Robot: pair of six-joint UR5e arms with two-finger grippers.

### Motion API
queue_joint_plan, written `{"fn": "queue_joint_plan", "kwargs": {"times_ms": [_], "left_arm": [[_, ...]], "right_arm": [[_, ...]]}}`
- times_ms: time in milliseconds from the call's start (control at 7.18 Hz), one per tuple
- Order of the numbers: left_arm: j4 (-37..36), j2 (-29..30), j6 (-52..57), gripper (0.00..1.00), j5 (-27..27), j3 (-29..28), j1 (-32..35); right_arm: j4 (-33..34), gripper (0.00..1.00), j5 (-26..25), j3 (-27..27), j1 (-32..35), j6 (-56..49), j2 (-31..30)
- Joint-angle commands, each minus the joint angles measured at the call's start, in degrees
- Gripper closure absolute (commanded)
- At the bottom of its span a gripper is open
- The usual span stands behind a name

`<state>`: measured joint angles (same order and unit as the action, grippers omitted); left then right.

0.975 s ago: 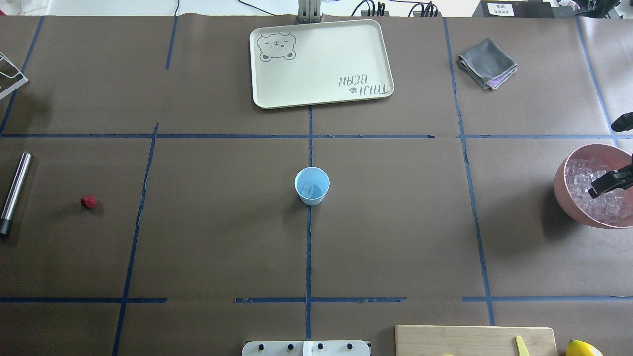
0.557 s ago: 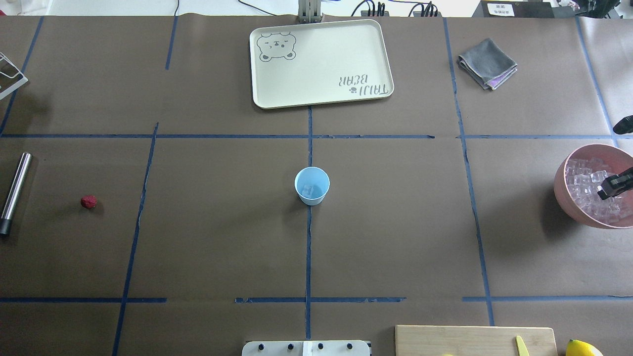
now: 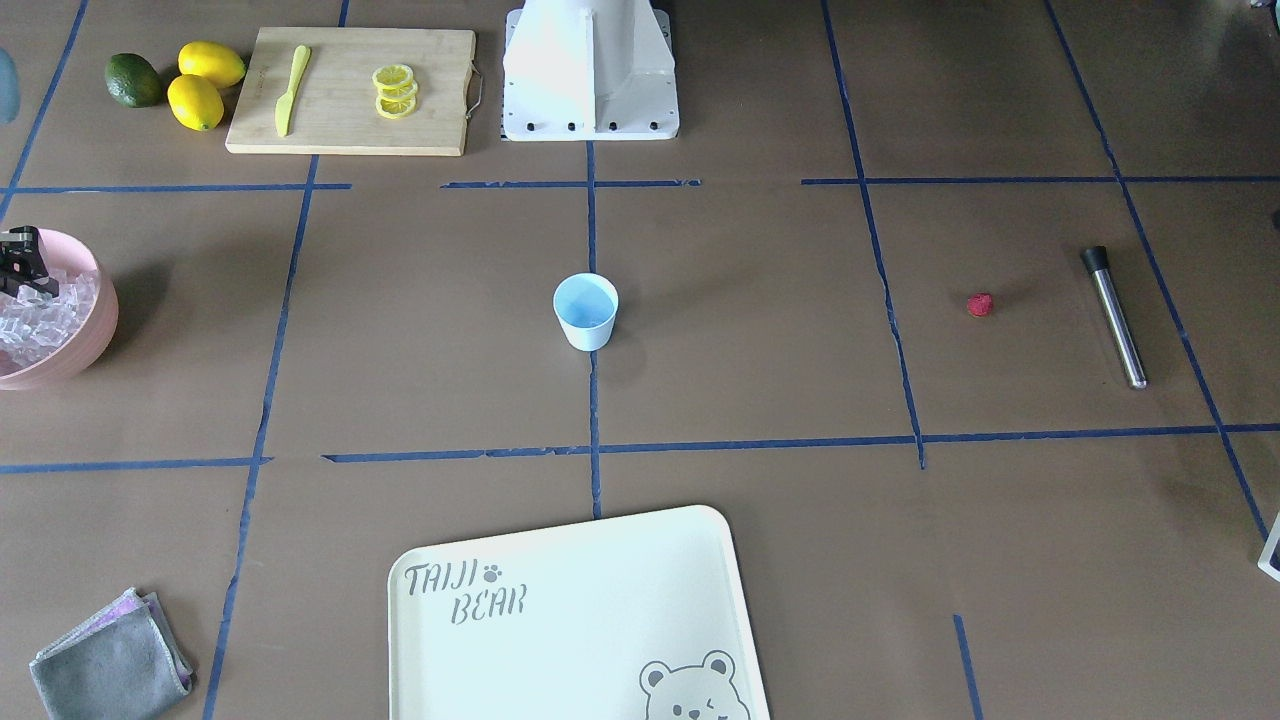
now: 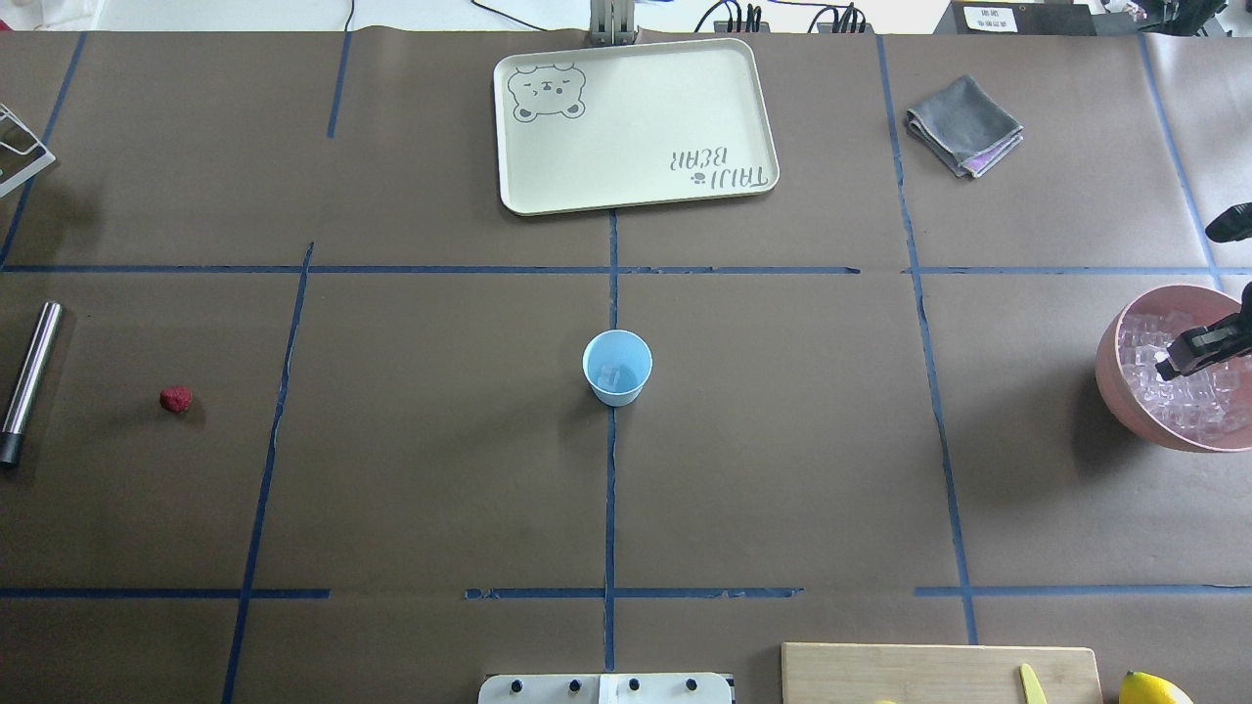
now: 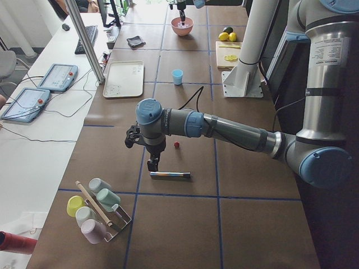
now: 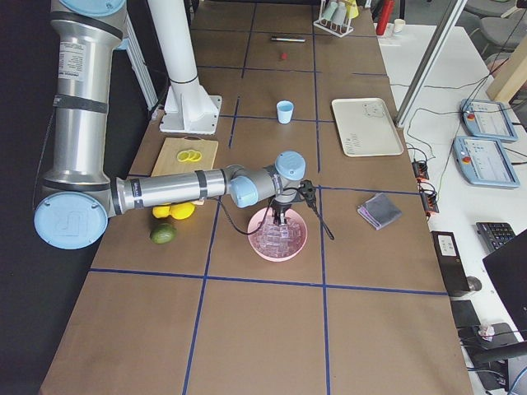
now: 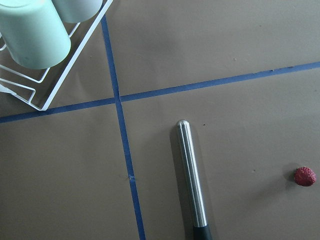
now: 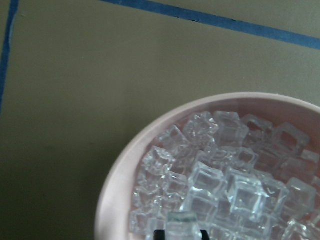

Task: Mash ice and strawberries in cup
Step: 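Lower the right gripper into the bowl and grasp another ice cube, then carry the ice cube with the right gripper over the blue cup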

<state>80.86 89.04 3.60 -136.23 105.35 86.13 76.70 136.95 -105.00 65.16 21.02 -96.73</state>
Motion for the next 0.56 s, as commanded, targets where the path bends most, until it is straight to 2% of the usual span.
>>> {"fn": "queue_joint_plan", "kwargs": {"times_ms": [0, 139, 279, 418], "left_arm": [[0.0, 0.0, 0.17, 0.0, 0.0, -0.06, 0.0], [0.0, 0.0, 0.26, 0.0, 0.0, -0.14, 0.0], [0.09, 0.0, 0.26, 0.0, 0.0, -0.14, 0.0], [0.09, 0.0, 0.35, 0.0, 0.0, -0.23, 0.0]], "right_arm": [[-0.15, 1.0, 6.54, -6.77, -0.64, 14.93, 2.92], [-0.15, 1.0, 7.96, -7.23, -2.65, 25.63, 9.13], [-0.15, 1.0, 7.19, -7.49, -7.1, 38.44, 16.33], [-0.15, 1.0, 4.14, -7.49, -11.15, 49.18, 23.36]]}}
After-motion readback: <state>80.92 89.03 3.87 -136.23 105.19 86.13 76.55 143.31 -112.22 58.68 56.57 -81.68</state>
